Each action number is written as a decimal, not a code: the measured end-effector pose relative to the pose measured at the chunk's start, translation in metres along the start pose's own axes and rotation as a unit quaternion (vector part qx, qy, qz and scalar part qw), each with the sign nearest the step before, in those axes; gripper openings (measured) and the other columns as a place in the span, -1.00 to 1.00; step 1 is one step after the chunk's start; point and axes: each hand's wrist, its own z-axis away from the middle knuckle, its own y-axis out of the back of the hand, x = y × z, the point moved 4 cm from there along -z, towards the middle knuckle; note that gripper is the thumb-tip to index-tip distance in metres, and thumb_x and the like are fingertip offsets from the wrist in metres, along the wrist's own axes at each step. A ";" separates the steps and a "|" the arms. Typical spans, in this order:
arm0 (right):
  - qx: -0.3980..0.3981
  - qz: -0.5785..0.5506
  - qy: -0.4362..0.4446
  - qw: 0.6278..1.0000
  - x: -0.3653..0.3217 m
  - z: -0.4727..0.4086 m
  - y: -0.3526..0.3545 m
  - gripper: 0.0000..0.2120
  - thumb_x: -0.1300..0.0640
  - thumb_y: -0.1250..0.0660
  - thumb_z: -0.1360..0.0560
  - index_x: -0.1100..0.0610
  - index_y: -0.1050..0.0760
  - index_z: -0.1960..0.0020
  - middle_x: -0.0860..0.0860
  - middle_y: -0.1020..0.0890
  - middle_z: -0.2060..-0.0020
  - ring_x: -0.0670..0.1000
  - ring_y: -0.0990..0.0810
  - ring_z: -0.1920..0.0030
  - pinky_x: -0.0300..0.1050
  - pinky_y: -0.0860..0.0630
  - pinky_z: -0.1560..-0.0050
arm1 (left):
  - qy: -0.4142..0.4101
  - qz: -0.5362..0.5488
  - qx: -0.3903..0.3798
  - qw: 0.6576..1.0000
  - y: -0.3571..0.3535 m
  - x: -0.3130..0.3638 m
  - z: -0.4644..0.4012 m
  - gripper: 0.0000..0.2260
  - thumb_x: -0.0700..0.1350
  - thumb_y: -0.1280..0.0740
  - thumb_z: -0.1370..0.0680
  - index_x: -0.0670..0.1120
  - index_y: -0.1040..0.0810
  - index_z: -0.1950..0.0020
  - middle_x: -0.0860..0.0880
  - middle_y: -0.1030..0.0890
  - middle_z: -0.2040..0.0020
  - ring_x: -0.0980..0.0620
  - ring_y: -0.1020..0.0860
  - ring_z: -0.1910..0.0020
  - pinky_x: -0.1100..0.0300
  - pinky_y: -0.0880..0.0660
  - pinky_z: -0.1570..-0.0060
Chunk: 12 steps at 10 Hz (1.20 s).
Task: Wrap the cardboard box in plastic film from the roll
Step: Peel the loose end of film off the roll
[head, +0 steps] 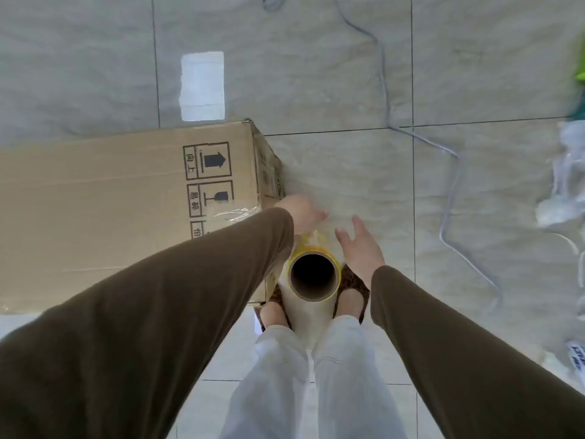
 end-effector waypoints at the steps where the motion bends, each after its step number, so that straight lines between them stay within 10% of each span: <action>1: -0.046 -0.120 -0.096 0.987 0.017 -0.015 -0.014 -0.35 -0.17 -0.13 -0.70 -0.03 0.00 -0.70 0.05 -0.21 -0.65 0.17 -0.29 -0.58 0.16 -0.34 -0.53 | 0.050 0.050 -0.084 0.994 -0.017 0.000 -0.015 -0.53 0.11 -0.18 -0.64 -0.25 -0.50 -0.32 -0.21 -0.54 -0.30 -0.17 -0.51 -0.28 0.10 -0.45 -0.18; 2: -0.106 -0.210 -0.180 0.955 0.025 -0.017 -0.031 -0.31 -0.27 -0.16 -0.66 -0.12 0.02 -0.69 0.03 -0.30 -0.60 0.19 -0.46 -0.44 0.13 -0.55 -0.24 | 0.067 0.061 -0.125 0.988 -0.029 0.000 -0.020 -0.51 0.17 -0.18 -0.63 -0.19 -0.46 -0.36 -0.19 -0.52 -0.34 -0.16 -0.54 -0.25 0.10 -0.50 -0.14; 3: -0.162 -0.270 -0.225 0.922 0.029 -0.020 -0.047 -0.25 -0.39 -0.19 -0.59 -0.06 -0.14 -0.65 0.10 -0.58 -0.39 0.16 -0.66 -0.15 0.03 -0.64 0.07 | 0.099 0.107 -0.173 0.974 -0.040 -0.005 -0.026 -0.54 0.11 -0.26 -0.61 -0.19 -0.47 -0.35 -0.18 -0.58 -0.17 -0.03 -0.51 0.23 0.31 -0.42 0.40; 4: -0.217 -0.366 -0.267 0.865 0.031 -0.020 -0.064 -0.35 -0.34 -0.23 -0.60 0.09 -0.47 -0.49 0.21 -0.67 -0.28 0.23 -0.67 -0.26 0.20 -0.61 -0.27 | 0.093 0.090 -0.200 0.971 -0.042 -0.010 -0.029 -0.69 -0.10 -0.28 -0.60 -0.23 -0.53 -0.28 -0.12 -0.49 0.04 0.09 -0.39 0.40 0.35 -0.38 0.56; 6: -0.253 -0.476 -0.303 0.786 0.031 -0.009 -0.070 -0.44 -0.26 -0.39 -0.55 0.19 -0.58 -0.28 0.24 -0.76 0.15 0.22 -0.77 0.26 0.11 -0.69 0.29 | 0.138 0.139 -0.174 0.965 -0.051 -0.023 -0.044 -0.68 -0.29 -0.08 -0.63 -0.22 -0.36 0.32 -0.13 -0.45 0.49 0.00 -0.41 0.65 0.30 -0.34 0.61; 9: -0.220 -0.520 -0.279 0.777 0.048 -0.012 -0.063 -0.58 -0.18 -0.32 -0.63 0.18 -0.61 -0.17 0.20 -0.75 0.25 0.17 -0.76 0.31 0.01 -0.68 0.31 | 0.183 0.346 -0.055 0.918 -0.049 -0.041 -0.050 -0.78 -0.26 -0.22 -0.61 -0.08 -0.40 0.23 -0.04 -0.53 0.27 0.04 -0.55 0.38 0.34 -0.50 0.47; 10: -0.211 -0.514 -0.283 0.782 0.050 -0.010 -0.060 -0.57 -0.20 -0.31 -0.62 0.17 -0.62 -0.13 0.19 -0.75 0.28 0.16 -0.75 0.35 -0.01 -0.67 0.37 | 0.176 0.233 -0.055 0.955 -0.055 -0.036 -0.045 -0.60 -0.16 -0.30 -0.59 -0.07 -0.42 0.47 0.03 -0.50 0.33 -0.01 -0.52 0.27 0.29 -0.47 0.33; 12: -0.201 -0.513 -0.313 0.774 0.034 0.003 -0.070 -0.50 -0.16 -0.39 -0.58 0.18 -0.52 -0.35 0.28 -0.76 0.13 0.26 -0.77 0.26 0.13 -0.68 0.37 | 0.162 0.212 -0.131 0.955 -0.040 -0.025 -0.047 -0.71 -0.33 -0.20 -0.58 -0.11 -0.47 0.32 0.05 -0.51 0.60 0.08 -0.50 0.45 0.33 -0.48 0.37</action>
